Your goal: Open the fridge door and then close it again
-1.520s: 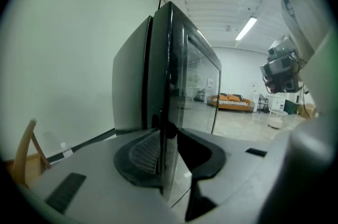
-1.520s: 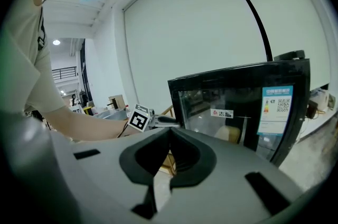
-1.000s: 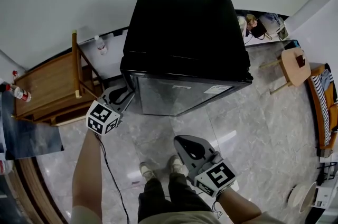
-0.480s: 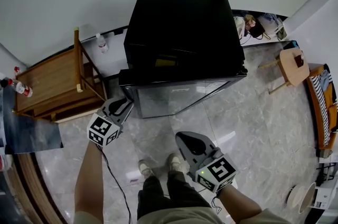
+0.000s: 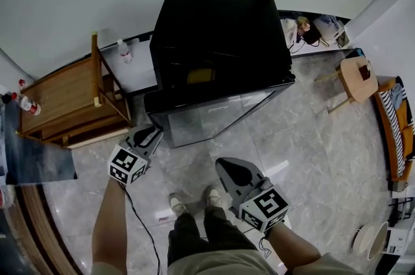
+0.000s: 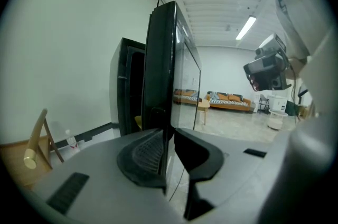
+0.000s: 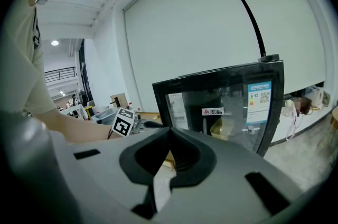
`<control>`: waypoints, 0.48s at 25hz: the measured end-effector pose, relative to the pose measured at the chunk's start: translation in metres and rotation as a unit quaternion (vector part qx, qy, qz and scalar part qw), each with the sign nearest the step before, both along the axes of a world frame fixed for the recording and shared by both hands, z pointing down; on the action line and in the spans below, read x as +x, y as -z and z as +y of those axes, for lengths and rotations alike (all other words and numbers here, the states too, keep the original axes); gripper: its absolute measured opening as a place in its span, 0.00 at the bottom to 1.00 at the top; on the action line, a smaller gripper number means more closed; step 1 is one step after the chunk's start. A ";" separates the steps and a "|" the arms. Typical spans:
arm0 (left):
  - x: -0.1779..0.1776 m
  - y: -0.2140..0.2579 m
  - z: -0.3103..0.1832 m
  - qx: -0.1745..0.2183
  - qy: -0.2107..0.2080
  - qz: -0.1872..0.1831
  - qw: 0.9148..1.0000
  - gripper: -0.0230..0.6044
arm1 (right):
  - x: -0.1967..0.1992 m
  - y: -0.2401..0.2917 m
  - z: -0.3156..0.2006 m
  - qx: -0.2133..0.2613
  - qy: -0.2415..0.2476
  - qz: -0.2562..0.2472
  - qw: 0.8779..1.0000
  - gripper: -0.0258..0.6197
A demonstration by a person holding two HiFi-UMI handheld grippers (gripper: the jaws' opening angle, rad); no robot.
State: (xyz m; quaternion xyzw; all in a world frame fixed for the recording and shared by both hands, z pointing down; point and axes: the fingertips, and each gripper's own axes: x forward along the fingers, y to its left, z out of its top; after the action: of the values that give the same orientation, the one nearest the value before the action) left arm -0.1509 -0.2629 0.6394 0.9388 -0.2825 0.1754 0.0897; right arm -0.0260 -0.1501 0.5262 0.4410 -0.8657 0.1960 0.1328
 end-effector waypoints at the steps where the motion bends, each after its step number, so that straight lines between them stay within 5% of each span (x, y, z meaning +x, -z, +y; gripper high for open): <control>1: 0.000 0.000 0.005 0.000 -0.001 -0.002 1.000 0.14 | 0.002 0.000 0.002 0.001 -0.001 0.002 1.000 0.04; 7: 0.010 0.004 0.038 -0.008 -0.023 -0.007 1.000 0.15 | 0.012 0.006 0.009 0.001 -0.009 0.004 1.000 0.04; 12: 0.014 0.010 0.064 -0.001 -0.023 -0.001 1.000 0.27 | 0.019 0.012 0.012 0.001 -0.015 0.008 1.000 0.04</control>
State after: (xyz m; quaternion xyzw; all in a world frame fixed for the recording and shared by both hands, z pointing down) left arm -0.1372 -0.1985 0.6292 0.9448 -0.2607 0.1787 0.0861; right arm -0.0067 -0.1381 0.5146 0.4560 -0.8580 0.1935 0.1361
